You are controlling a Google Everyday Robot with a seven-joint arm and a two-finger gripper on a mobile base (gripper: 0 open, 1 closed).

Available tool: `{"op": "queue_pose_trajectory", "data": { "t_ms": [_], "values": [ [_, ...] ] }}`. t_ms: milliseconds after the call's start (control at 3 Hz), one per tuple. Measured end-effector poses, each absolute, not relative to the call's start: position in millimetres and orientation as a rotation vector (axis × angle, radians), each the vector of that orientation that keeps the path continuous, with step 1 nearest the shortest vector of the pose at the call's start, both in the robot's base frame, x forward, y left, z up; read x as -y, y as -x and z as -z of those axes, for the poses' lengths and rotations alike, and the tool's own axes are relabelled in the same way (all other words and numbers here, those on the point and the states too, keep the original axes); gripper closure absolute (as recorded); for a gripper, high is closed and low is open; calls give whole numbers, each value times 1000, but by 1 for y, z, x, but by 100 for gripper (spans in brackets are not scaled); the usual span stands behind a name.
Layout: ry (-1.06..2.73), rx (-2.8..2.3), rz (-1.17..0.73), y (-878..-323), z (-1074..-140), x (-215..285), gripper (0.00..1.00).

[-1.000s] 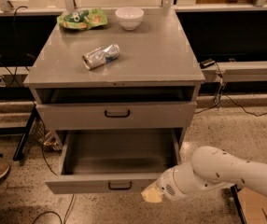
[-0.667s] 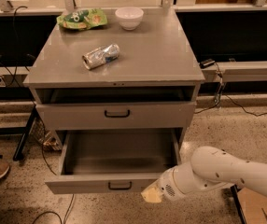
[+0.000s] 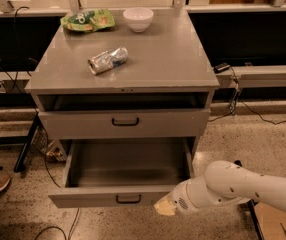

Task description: Close middle drawer

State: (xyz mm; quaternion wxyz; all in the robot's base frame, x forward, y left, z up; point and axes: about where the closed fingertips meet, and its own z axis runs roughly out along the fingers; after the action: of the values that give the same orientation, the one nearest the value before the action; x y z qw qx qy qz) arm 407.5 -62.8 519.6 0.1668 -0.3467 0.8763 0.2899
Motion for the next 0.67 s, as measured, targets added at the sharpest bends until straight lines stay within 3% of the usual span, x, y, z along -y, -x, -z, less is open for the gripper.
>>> {"op": "queue_pose_trajectory", "data": {
  "t_ms": [667],
  "values": [
    [974,-2532,-725,-459,-428,95,100]
  ]
}}
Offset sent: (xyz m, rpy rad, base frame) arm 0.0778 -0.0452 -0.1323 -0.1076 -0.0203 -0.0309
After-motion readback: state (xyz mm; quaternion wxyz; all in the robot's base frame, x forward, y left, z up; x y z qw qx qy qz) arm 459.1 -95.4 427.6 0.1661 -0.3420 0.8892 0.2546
